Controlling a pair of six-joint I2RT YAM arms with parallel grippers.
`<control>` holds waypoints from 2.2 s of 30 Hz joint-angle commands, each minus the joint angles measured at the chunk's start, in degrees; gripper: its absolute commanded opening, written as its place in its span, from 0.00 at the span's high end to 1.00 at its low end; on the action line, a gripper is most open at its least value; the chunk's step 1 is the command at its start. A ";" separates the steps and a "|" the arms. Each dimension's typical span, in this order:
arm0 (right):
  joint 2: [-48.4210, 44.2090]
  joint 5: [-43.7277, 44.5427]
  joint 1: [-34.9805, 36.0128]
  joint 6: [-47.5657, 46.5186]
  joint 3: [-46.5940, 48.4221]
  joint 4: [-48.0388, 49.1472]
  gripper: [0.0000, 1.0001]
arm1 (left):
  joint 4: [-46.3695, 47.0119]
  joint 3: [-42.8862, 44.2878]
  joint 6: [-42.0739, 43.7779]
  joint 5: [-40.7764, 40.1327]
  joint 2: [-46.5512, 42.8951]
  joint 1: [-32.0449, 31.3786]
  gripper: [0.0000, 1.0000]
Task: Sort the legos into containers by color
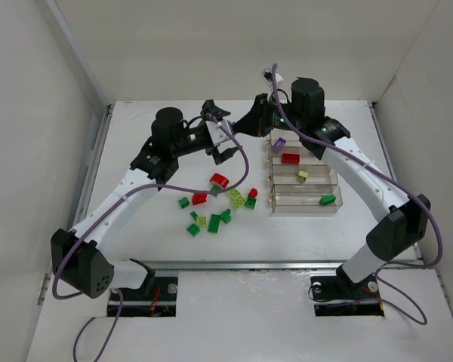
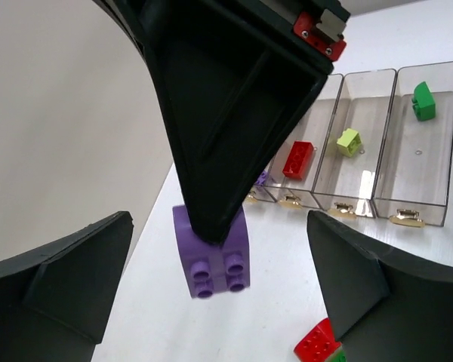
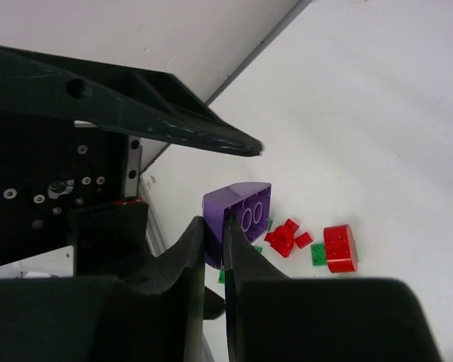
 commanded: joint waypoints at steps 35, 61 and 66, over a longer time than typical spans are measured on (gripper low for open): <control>20.57 29.04 -22.25 2.77 -2.97 -1.64 1.00 | -6.89 -16.65 7.30 -20.63 -1.05 -0.29 0.09; 12.76 14.71 -23.92 -8.65 -2.53 -2.08 0.00 | -47.85 8.57 70.08 -8.21 30.24 1.46 0.26; 12.23 14.19 -23.92 -9.80 -1.92 -3.21 0.00 | -50.65 11.90 70.08 -9.98 33.23 0.94 0.43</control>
